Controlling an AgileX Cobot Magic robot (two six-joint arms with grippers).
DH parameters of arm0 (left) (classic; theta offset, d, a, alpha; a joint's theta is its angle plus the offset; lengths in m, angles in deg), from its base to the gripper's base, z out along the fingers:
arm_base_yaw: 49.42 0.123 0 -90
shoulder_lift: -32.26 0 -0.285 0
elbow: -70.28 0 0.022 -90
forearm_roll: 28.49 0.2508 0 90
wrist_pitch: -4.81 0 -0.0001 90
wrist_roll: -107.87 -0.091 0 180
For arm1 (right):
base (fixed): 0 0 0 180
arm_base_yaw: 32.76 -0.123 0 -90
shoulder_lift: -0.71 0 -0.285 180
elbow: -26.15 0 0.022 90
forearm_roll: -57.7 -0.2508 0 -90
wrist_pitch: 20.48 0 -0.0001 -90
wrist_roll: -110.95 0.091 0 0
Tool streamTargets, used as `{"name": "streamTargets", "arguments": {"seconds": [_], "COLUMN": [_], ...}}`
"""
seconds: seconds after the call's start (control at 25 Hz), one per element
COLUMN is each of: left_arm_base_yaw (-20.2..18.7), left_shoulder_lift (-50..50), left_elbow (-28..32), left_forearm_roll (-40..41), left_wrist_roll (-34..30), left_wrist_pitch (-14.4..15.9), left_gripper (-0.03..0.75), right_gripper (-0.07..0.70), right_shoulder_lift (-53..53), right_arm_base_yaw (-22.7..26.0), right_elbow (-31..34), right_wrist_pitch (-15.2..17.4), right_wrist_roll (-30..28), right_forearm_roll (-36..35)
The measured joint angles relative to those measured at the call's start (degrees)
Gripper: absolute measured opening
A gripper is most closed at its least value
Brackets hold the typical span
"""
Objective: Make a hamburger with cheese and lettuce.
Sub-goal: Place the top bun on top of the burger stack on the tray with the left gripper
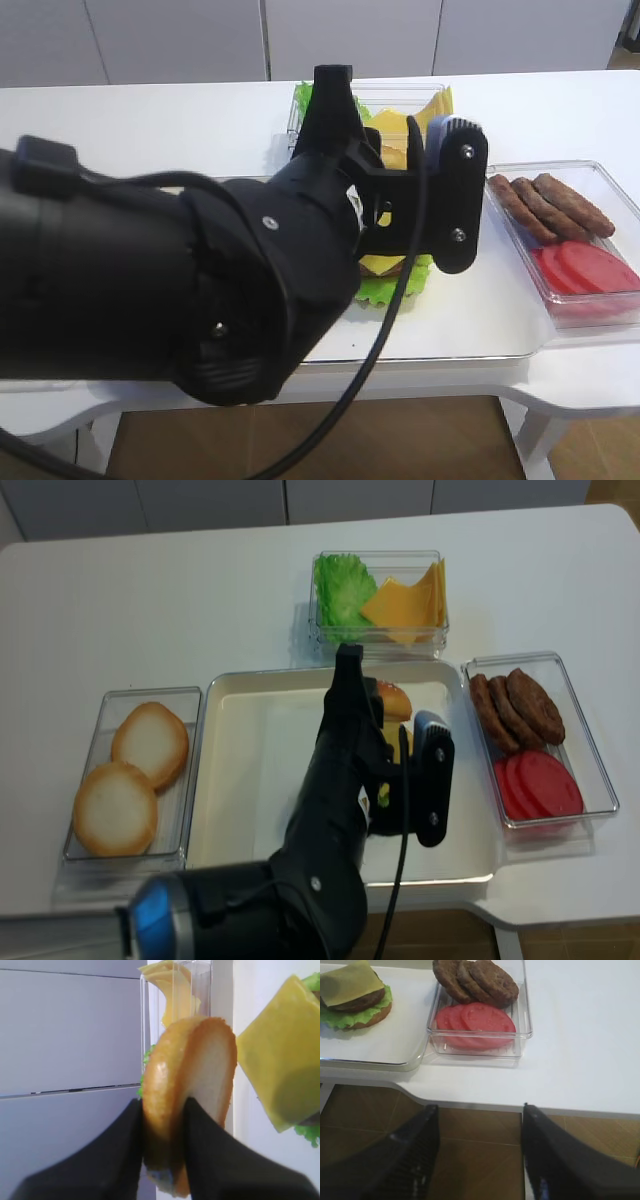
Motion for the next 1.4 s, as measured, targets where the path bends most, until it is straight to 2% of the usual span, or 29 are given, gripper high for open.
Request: {"name": "streamTargets", "arguments": {"seconds": [0.24,0.64,0.84,1.08,1.4], "left_arm_base_yaw": [-0.1,-0.1,0.0,0.5,3.0], "left_shoulder_lift": [2.2,5.0,5.1,5.2,6.0], "left_elbow": [0.0,-0.1,-1.9,-3.0,-3.1], "left_forearm_roll": [2.0,2.4,2.4,2.4,2.4], "left_wrist_roll": [3.1,3.6,3.6,3.6,3.6], "left_wrist_pitch": [0.7,2.0,4.8,2.3,1.2], "left_gripper": [0.166,0.164,0.164,0.164,0.164], "right_gripper": [0.399,0.399,0.399,0.399,0.399], "right_shoulder_lift": [0.0,0.0,0.0,0.0,0.0], "right_arm_base_yaw": [0.0,0.0,0.0,0.0,0.0], "right_elbow": [0.0,0.0,0.0,0.0,0.0], "right_wrist_pitch": [0.0,0.0,0.0,0.0,0.0], "right_wrist_roll": [0.0,0.1,0.1,0.1,0.1], "right_forearm_roll": [0.0,0.0,0.0,0.0,0.0]}}
